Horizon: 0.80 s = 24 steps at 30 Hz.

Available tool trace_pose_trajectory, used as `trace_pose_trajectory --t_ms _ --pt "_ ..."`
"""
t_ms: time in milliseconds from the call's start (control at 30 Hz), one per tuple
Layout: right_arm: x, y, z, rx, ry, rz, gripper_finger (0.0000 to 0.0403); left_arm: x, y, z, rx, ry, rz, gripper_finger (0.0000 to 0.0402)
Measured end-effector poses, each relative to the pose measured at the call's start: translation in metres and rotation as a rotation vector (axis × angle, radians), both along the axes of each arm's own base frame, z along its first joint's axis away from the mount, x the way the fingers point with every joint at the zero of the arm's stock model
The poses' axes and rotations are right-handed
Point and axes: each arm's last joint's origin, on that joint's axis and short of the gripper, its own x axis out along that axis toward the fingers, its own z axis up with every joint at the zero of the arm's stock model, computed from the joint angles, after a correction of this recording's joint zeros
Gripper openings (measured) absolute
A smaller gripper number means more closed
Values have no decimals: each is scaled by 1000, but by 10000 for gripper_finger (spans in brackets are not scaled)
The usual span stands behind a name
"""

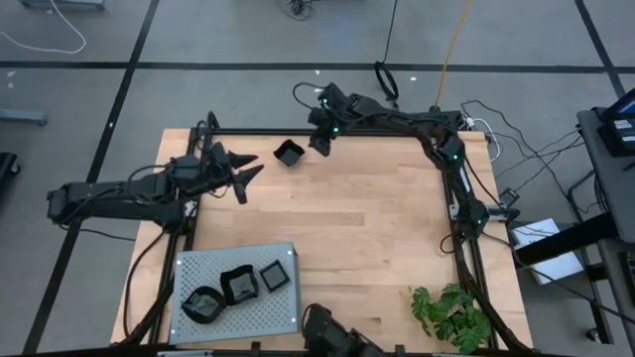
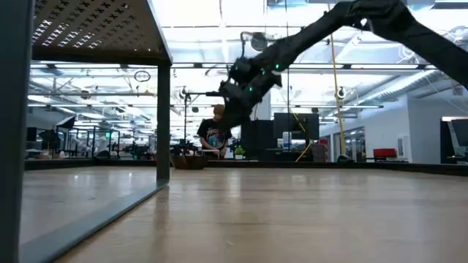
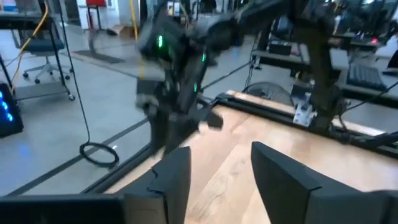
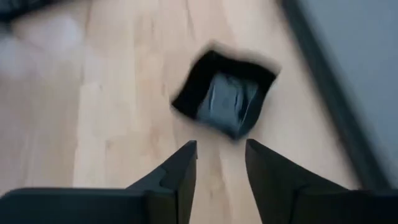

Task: Pick & Place Mini shaped plates
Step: Stack the distorted square plate on top of the other distorted square plate on the shelf

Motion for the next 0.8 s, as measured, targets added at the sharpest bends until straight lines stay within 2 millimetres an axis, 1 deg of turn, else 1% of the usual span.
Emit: trace_pose_trajectory --t_ms 67,133,167,233,333,400,467,533,567,700,800 --pt "-2 2 16 -29 -40 -1 120 7 3 0 -16 26 21 156" --pt "-9 7 36 -24 -53 -8 115 17 9 -1 -52 85 54 139" --pt "-9 10 46 -38 -84 -3 113 22 13 0 -64 122 76 130" --pt "-13 18 65 -58 -137 19 112 31 23 0 -88 238 128 114" --pt "-18 34 80 -81 -193 57 112 46 45 6 -120 393 216 97" --pt "-23 47 85 -98 -224 77 112 52 62 7 -165 485 246 94" --pt "-29 59 92 -137 -283 95 112 61 81 8 -228 544 216 93" --pt "-36 72 96 -175 -345 114 113 67 98 0 -327 625 150 95" --pt "-40 78 96 -192 -372 121 114 71 107 -4 -366 638 121 99" --pt "-57 100 90 -237 -457 144 120 81 140 -24 -482 685 126 139" --pt "-70 114 87 -259 -520 139 123 84 156 -43 -574 717 148 178"
